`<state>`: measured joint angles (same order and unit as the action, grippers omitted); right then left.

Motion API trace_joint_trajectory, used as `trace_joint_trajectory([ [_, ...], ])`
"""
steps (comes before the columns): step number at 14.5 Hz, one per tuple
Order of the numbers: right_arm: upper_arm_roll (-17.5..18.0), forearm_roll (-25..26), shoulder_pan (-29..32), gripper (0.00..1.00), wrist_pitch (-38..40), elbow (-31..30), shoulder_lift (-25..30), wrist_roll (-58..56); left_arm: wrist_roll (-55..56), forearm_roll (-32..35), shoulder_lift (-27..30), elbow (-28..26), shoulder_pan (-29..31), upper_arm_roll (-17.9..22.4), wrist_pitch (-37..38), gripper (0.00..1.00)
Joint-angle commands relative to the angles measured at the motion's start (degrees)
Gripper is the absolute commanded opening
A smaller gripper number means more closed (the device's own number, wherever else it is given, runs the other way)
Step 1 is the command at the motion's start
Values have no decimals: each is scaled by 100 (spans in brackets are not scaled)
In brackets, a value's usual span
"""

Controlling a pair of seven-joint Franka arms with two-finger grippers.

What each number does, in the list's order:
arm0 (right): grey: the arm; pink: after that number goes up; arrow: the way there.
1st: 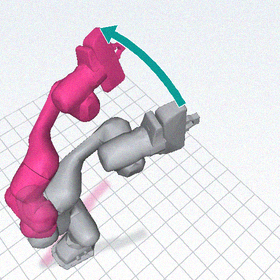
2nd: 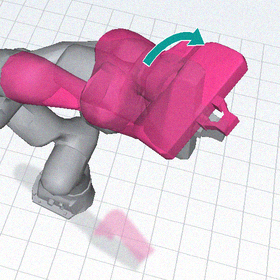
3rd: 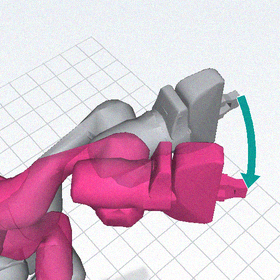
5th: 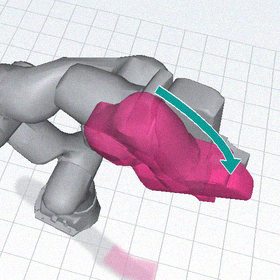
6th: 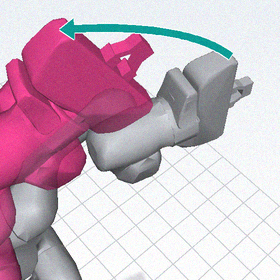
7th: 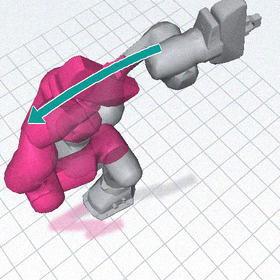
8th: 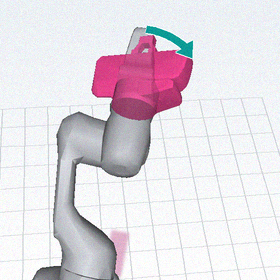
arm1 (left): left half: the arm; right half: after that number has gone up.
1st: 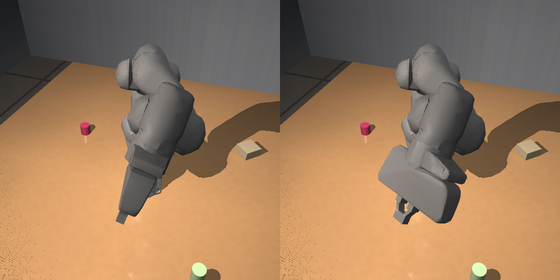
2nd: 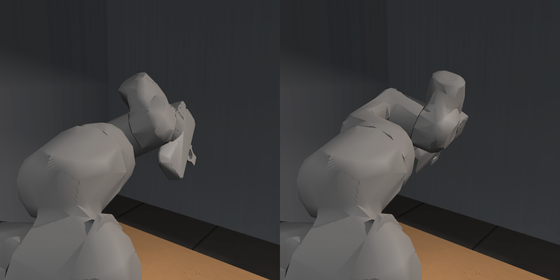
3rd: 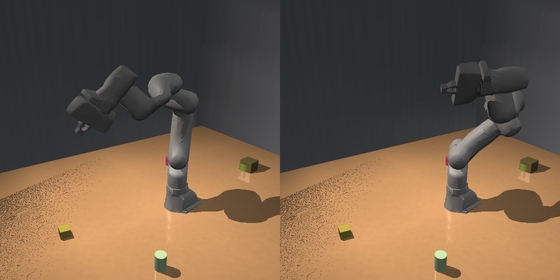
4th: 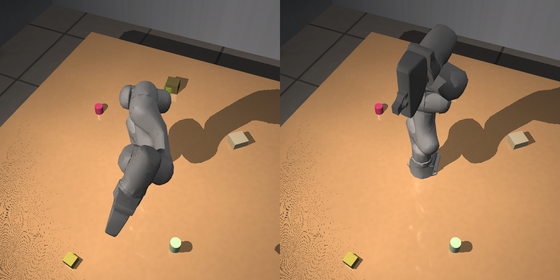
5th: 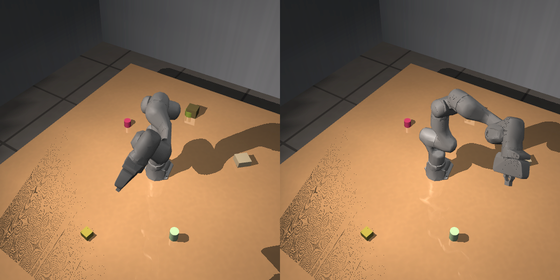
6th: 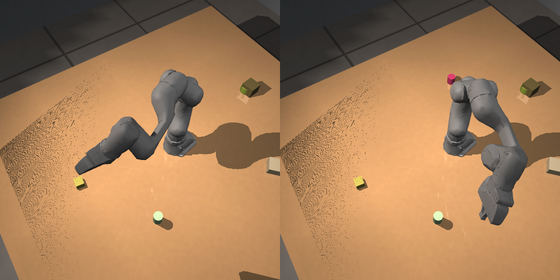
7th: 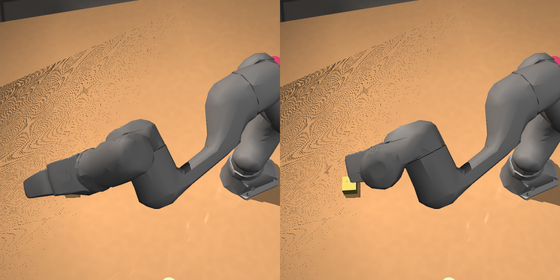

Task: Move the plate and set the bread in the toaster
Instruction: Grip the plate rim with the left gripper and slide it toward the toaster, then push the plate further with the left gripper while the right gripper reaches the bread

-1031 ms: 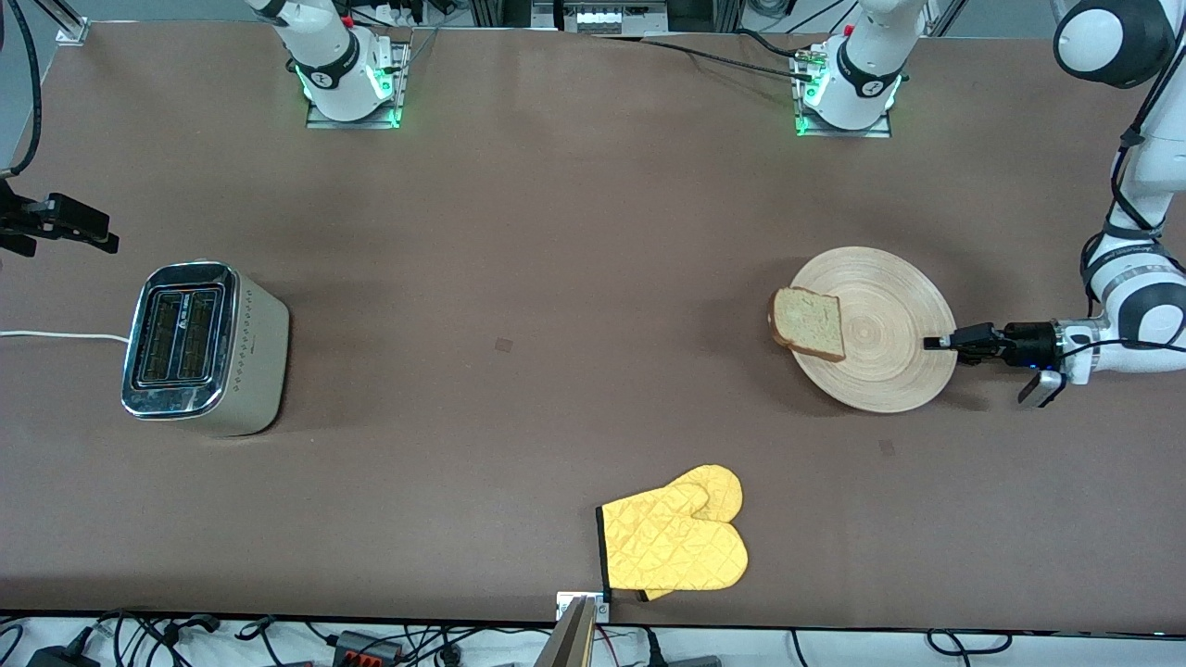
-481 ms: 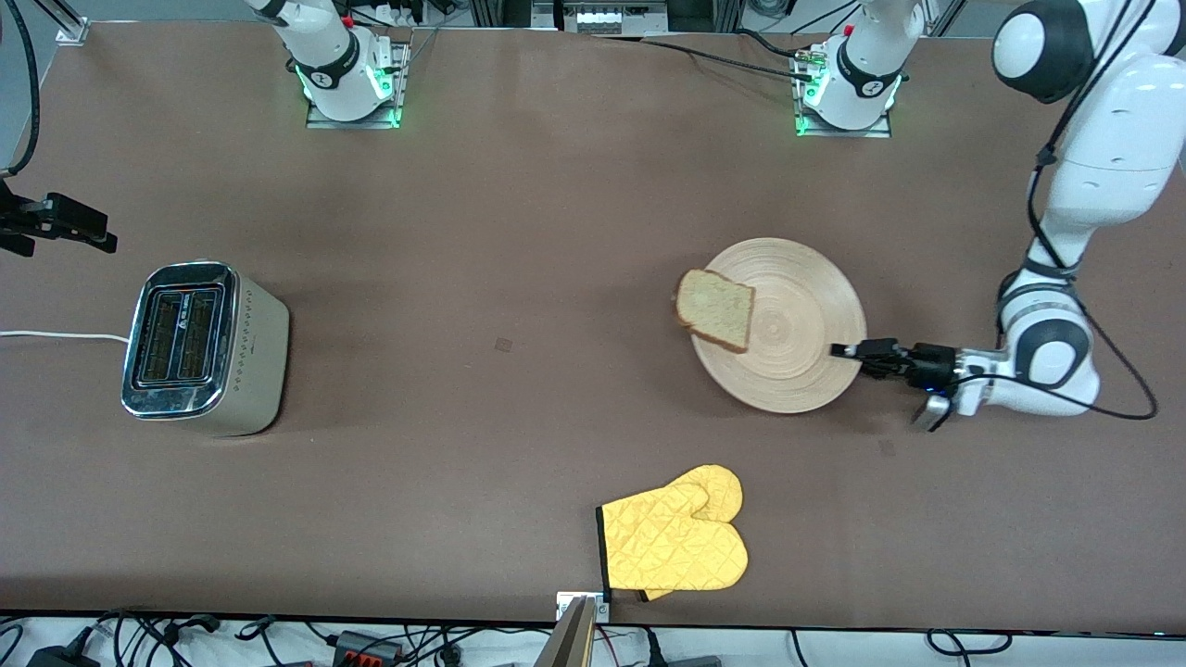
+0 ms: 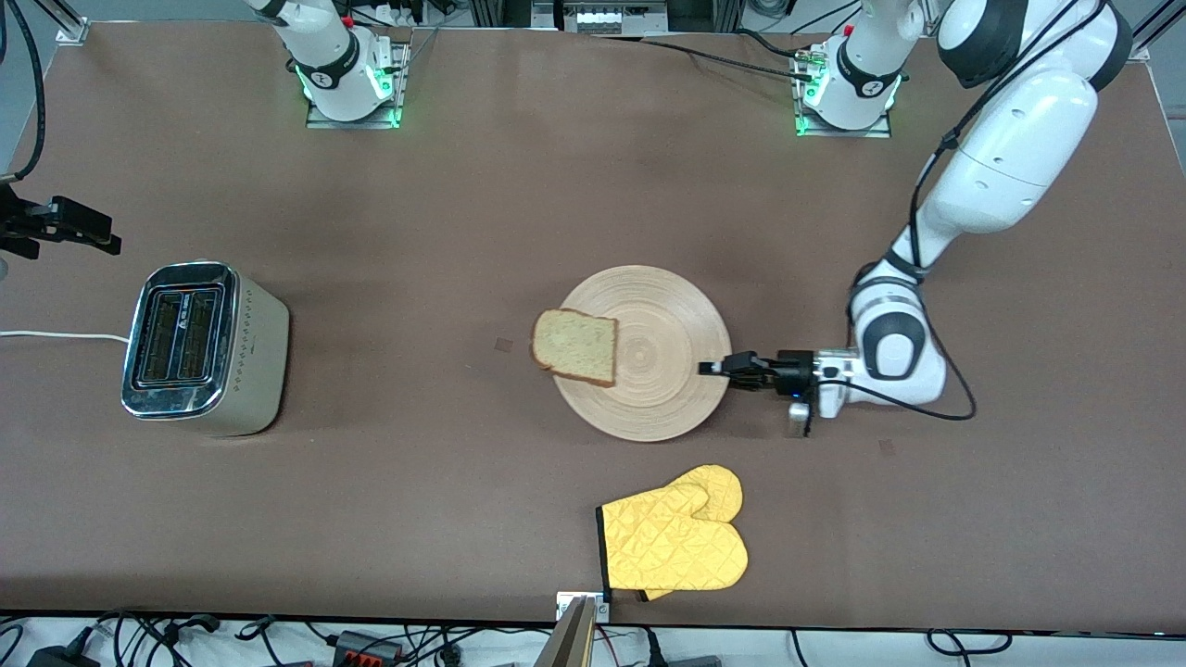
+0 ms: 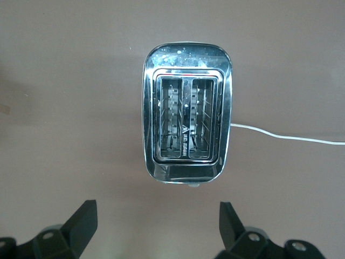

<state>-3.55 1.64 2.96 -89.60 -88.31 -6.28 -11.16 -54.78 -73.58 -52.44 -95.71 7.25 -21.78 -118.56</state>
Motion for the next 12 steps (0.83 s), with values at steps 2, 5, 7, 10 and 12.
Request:
trace_joint_trajectory([
  [2,38,-67,21,100,311,51,-118,-97,-41,-533,102,-255,-179,-686,-1132,1],
  [5,65,-67,-15,100,557,34,-145,-97,-198,-1288,94,-238,-819,-722,-1897,1],
  [7,91,-102,-32,100,830,42,-233,-18,-794,-1728,15,-229,-1119,-713,-2118,1],
  [10,135,-1083,-303,100,621,42,-312,17,-1227,-2457,-65,-212,-1453,-704,-2355,1],
  [12,135,-1200,-646,100,375,-36,-557,384,-1245,-2530,-65,-212,-1603,-696,-2513,1],
])
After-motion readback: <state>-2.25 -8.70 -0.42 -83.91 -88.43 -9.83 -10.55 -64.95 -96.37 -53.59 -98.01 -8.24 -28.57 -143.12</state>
